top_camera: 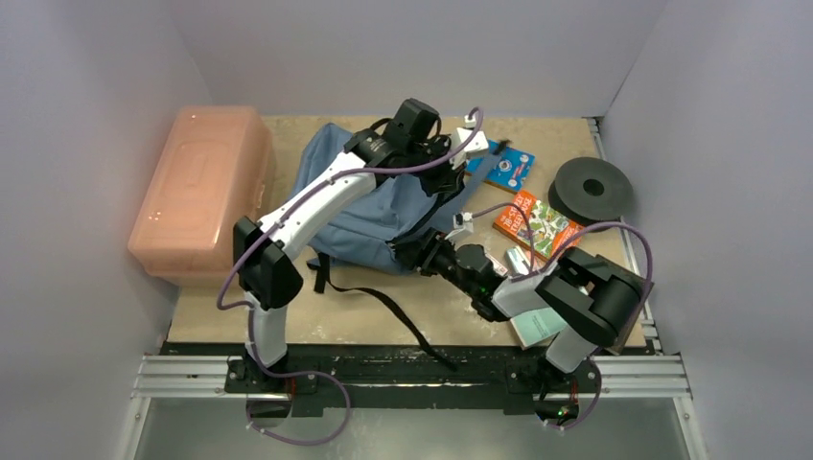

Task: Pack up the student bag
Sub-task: Unzip the student bag at the center of the board, then pick up the book from the center of the board.

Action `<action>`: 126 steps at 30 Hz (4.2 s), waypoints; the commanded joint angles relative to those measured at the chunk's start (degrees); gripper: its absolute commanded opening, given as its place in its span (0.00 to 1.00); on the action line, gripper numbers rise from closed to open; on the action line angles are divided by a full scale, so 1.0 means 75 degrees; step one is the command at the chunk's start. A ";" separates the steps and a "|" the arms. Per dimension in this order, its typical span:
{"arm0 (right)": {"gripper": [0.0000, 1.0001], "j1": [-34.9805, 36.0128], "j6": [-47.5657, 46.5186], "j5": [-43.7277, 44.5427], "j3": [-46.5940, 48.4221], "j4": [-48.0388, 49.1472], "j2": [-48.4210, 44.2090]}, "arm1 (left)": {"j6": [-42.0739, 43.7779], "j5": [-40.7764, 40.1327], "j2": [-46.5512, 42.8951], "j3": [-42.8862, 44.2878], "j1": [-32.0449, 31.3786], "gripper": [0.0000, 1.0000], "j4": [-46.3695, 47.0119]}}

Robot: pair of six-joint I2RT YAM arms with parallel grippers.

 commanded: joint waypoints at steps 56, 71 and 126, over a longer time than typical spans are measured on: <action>0.36 -0.0591 0.0244 0.0784 0.3976 -0.4564 0.0786 | -0.0277 -0.6298 -0.2586 -0.5180 0.1867 0.00 0.5480; 0.93 -0.3935 -0.3964 0.0413 0.2791 -0.8289 -0.2814 | -0.3663 -0.6206 -0.3987 -0.6183 0.1952 0.10 0.3708; 0.00 -0.6863 -0.2020 -0.2256 0.9137 -0.9436 0.3335 | -0.9907 -0.2028 -0.4037 -0.6318 0.0811 0.66 0.5799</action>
